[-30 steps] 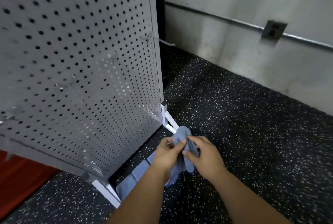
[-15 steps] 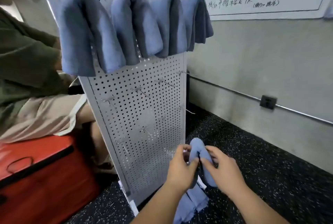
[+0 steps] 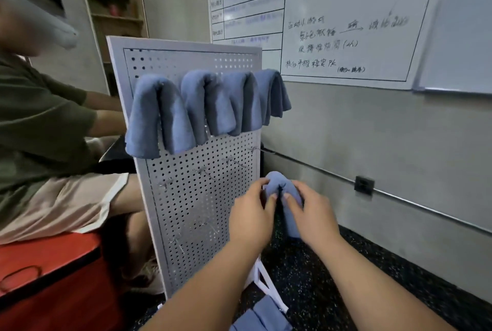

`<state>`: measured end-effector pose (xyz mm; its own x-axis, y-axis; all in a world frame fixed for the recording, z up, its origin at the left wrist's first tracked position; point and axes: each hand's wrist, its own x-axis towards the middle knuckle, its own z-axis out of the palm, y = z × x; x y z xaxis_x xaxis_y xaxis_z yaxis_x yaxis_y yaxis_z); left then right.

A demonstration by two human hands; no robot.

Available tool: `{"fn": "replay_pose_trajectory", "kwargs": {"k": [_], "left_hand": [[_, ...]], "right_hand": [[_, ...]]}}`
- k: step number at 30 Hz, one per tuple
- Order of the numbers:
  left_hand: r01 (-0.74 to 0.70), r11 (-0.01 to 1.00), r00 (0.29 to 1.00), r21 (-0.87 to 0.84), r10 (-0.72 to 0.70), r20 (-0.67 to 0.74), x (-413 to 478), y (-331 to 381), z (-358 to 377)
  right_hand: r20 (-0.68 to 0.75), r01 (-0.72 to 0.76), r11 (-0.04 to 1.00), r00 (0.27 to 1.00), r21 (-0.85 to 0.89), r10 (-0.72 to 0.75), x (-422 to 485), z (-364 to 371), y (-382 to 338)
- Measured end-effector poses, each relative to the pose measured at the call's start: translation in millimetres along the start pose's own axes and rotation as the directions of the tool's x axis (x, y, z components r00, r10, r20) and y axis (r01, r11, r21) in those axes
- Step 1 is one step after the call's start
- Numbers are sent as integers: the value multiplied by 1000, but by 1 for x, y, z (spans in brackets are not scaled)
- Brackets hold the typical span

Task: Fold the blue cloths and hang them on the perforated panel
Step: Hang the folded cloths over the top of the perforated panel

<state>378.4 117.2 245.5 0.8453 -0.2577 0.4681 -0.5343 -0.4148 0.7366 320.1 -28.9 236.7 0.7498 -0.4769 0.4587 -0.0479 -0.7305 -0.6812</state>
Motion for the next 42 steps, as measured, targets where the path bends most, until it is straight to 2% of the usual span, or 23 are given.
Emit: {"fn": "replay_pose_trajectory", "kwargs": {"k": [7, 12, 17, 23, 30, 35, 42], "left_hand": [[-64, 975, 992, 211, 86, -94, 61, 16, -16], [-95, 952, 988, 291, 126, -88, 94, 31, -17], [-100, 944, 987, 313, 135, -91, 115, 36, -6], [-89, 937, 976, 338, 150, -158, 132, 23, 9], [-4, 957, 986, 292, 51, -156, 150, 8, 22], [43, 964, 990, 261, -7, -138, 156, -6, 32], [44, 961, 981, 272, 10, -192, 157, -10, 39]], "right_hand": [[-69, 27, 994, 997, -103, -35, 56, -12, -12], [-82, 14, 986, 996, -164, -28, 93, -27, -13], [-59, 19, 978, 998, -207, -32, 130, -22, 3], [-54, 53, 978, 996, -202, -66, 161, -3, 9], [-2, 26, 995, 1000, -100, -26, 179, 29, 28], [113, 3, 987, 994, -162, 16, 185, 36, 32], [61, -23, 999, 998, -47, 26, 191, 59, 40]]}}
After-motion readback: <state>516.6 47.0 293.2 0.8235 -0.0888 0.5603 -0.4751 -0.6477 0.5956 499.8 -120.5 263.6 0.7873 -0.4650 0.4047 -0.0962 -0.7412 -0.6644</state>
